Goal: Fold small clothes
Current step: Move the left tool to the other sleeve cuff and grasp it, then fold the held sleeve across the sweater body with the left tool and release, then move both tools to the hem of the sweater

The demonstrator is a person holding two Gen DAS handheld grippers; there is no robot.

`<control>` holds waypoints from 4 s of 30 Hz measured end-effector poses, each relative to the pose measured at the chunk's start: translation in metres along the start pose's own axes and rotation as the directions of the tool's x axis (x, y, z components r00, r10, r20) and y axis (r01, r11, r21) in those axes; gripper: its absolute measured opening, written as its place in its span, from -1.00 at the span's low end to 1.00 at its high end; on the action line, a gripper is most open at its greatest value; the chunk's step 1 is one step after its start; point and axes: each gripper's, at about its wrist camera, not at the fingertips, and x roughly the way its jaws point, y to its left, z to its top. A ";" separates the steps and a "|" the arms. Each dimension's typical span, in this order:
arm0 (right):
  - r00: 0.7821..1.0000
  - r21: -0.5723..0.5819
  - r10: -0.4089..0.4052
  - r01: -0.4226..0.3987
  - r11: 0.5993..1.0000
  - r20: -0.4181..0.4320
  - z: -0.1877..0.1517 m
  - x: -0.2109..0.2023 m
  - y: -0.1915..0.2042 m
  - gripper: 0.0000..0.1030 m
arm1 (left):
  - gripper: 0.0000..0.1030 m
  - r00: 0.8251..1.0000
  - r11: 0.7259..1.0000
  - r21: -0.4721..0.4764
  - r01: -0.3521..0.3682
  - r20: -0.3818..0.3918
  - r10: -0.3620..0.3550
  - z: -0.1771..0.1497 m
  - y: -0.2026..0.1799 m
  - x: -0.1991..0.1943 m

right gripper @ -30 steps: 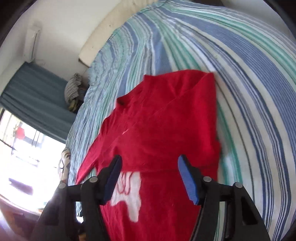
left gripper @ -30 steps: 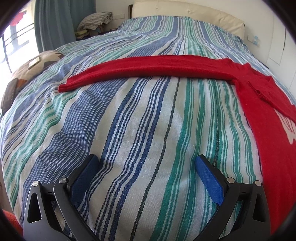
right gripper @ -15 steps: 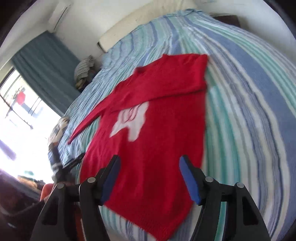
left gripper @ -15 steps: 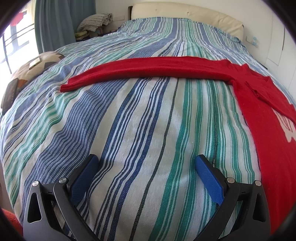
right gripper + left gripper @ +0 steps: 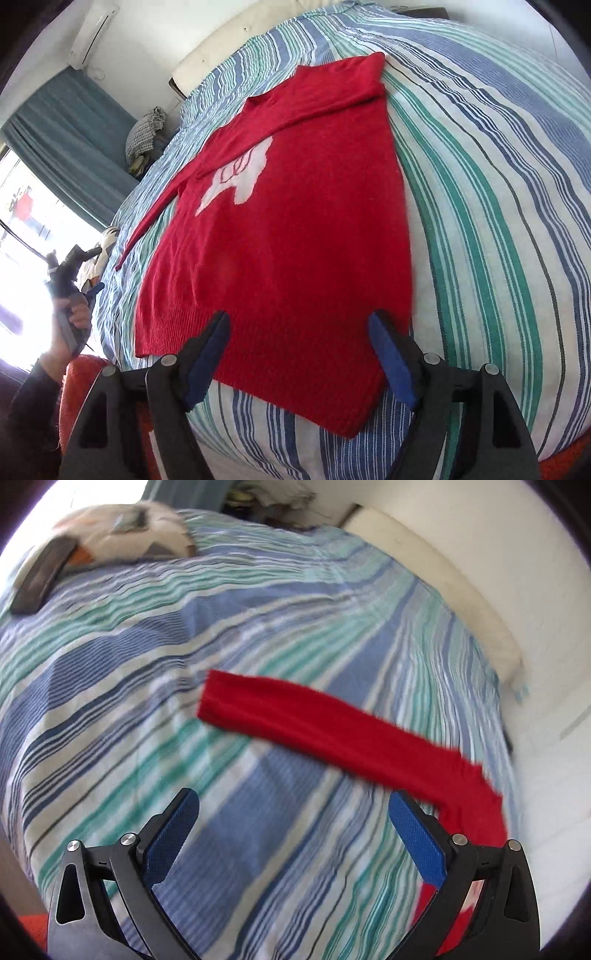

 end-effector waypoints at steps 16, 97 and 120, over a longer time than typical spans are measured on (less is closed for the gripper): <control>0.997 -0.096 -0.071 0.071 0.993 0.004 -0.006 0.009 0.014 0.71 | -0.58 0.988 0.995 -0.039 -0.092 -0.130 0.086 0.061 0.015 0.092; 0.979 -0.078 -0.141 0.154 0.985 0.147 -0.018 -0.060 0.033 0.87 | 0.77 0.982 0.828 0.527 0.191 -0.103 -0.161 -0.162 -0.114 -0.059; 0.960 0.040 -0.144 0.139 0.989 0.240 -0.025 -0.096 0.023 0.87 | 0.82 0.988 0.872 0.465 0.154 -0.100 -0.122 -0.180 -0.084 -0.088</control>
